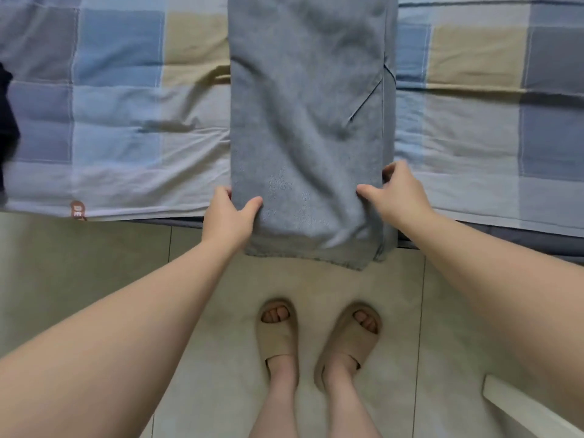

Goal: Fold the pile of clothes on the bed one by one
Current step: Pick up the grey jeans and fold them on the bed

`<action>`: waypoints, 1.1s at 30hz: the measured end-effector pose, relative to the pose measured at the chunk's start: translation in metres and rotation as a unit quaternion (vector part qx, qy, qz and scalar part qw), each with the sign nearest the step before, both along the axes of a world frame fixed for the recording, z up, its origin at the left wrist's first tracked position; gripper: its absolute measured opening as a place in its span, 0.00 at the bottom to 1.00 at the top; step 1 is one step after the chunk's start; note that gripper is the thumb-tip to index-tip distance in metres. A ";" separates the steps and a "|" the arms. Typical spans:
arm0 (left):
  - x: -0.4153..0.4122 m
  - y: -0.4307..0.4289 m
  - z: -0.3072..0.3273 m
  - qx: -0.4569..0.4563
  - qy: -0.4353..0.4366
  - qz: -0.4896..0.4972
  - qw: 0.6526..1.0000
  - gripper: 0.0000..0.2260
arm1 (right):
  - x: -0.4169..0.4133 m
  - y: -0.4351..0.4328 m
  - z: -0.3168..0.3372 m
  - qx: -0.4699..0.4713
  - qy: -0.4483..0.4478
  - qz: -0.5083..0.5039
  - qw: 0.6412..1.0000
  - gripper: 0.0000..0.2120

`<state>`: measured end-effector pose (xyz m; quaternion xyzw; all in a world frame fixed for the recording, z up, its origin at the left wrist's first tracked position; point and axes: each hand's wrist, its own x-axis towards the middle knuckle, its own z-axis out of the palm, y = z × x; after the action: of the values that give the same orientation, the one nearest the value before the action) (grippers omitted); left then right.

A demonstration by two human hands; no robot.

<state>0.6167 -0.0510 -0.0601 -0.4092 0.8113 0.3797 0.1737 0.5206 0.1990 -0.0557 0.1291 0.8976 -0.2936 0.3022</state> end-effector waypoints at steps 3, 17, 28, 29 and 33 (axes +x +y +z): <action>0.006 0.001 0.000 0.024 0.004 -0.007 1.000 0.15 | 0.001 0.001 0.004 0.013 -0.006 0.011 1.000 0.17; 0.025 0.026 0.014 -0.011 0.019 -0.066 0.998 0.11 | 0.021 0.014 0.021 -0.004 0.037 -0.027 0.999 0.12; 0.016 0.025 -0.005 -0.018 0.030 -0.022 0.999 0.26 | 0.028 0.023 -0.001 -0.029 -0.019 -0.074 0.997 0.24; 0.013 0.022 -0.005 0.002 0.016 -0.017 1.000 0.26 | 0.025 0.020 0.000 -0.062 -0.040 -0.102 0.992 0.25; 0.011 0.012 0.012 0.075 -0.052 -0.056 0.994 0.12 | 0.028 0.021 0.010 -0.165 -0.132 -0.169 0.963 0.16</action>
<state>0.6279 -0.0387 -0.0480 -0.3683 0.7918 0.4079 0.2665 0.5490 0.2195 -0.0462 0.2642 0.7542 -0.4650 0.3809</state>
